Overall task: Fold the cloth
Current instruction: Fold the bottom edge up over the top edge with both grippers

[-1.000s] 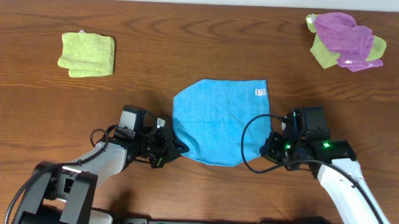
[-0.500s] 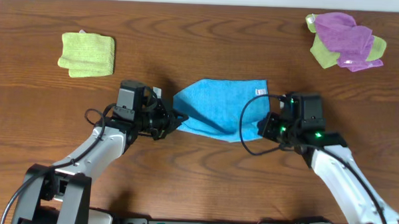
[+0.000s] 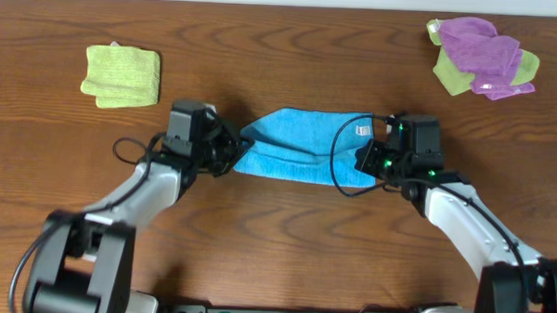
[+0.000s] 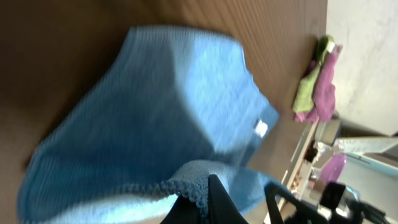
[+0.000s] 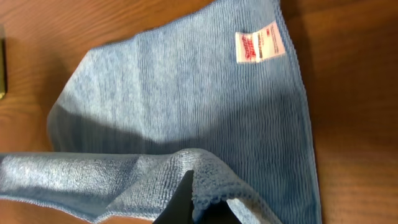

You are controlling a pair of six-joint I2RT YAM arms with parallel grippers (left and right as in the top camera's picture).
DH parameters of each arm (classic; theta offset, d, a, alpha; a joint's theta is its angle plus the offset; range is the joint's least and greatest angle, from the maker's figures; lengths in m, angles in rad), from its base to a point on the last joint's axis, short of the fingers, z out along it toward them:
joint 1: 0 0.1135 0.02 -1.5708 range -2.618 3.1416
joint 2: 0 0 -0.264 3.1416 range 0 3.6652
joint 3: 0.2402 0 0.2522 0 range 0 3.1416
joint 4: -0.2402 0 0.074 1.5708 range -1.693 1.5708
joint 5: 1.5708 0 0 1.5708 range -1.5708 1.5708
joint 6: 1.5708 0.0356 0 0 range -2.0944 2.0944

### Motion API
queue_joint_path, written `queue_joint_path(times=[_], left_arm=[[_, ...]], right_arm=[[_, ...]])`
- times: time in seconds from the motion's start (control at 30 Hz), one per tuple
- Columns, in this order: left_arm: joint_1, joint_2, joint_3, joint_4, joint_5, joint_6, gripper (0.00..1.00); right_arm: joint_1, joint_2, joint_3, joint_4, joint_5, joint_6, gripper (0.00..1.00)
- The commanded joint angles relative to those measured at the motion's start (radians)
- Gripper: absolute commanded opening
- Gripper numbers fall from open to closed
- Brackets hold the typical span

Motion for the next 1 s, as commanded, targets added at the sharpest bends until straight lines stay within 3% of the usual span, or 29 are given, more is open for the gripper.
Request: queue_joint_path(times=[0.0, 0.3, 0.57, 0.97], left_arm=[[0.002, 0.085, 0.086, 0.004, -0.017, 0.019, 0.06], [0.003, 0.210, 0.260, 0.000, -0.030, 0.041, 0.06], [0.003, 0.260, 0.271, 0.000, -0.053, 0.040, 0.06], [0.002, 0.261, 0.271, 0.003, -0.152, 0.048, 0.06]], right_arm=[[0.007, 0.040, 0.060, 0.003, 0.029, 0.011, 0.01], [0.007, 0.174, 0.200, 0.023, 0.064, 0.000, 0.01], [0.006, 0.276, 0.296, 0.022, 0.090, -0.008, 0.01], [0.006, 0.294, 0.299, 0.029, 0.158, -0.023, 0.01]])
